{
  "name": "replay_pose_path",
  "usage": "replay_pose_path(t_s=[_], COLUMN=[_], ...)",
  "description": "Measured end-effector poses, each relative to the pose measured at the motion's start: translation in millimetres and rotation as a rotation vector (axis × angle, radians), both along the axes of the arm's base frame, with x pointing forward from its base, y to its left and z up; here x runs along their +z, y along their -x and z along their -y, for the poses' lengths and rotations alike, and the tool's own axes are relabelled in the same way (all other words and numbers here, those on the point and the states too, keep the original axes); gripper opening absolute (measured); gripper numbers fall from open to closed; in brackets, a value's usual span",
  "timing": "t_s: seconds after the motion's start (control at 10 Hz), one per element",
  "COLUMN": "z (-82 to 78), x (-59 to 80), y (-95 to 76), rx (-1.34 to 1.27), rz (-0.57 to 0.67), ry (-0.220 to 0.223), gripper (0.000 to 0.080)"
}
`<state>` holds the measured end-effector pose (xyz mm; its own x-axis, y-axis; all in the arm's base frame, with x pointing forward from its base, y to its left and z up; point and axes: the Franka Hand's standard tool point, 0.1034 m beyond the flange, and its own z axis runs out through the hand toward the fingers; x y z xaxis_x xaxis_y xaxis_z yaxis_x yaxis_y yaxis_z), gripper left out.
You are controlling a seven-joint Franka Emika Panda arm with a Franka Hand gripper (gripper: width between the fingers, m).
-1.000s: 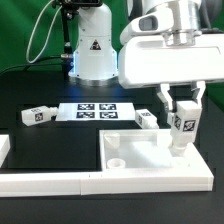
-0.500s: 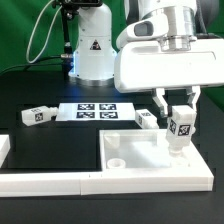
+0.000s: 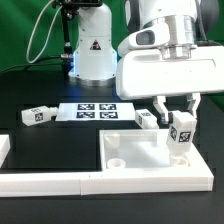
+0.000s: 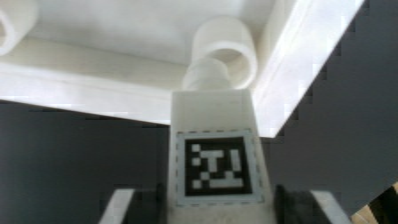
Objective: Assemble one leg
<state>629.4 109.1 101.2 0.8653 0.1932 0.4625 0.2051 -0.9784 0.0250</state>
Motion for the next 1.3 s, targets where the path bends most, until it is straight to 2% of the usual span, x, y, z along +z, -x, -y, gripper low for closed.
replay_pose_path(t_s=[0.2,0.5,0.8,1.1,1.3], z=[-5.0,-3.8,0.3,0.8,0.9], x=[-3.3,-13.8,-15.7,-15.8,-15.9], y=[1.8,4.5,0.6,0.7,0.7], rx=[0.008,0.008,0.006,0.005,0.005], rz=[-0.009,-0.013,0.038,0.037,0.037], ry=[0.000,0.004,0.009,0.009,0.009], gripper=[0.0284,0.0284,0.0284,0.0284,0.0545])
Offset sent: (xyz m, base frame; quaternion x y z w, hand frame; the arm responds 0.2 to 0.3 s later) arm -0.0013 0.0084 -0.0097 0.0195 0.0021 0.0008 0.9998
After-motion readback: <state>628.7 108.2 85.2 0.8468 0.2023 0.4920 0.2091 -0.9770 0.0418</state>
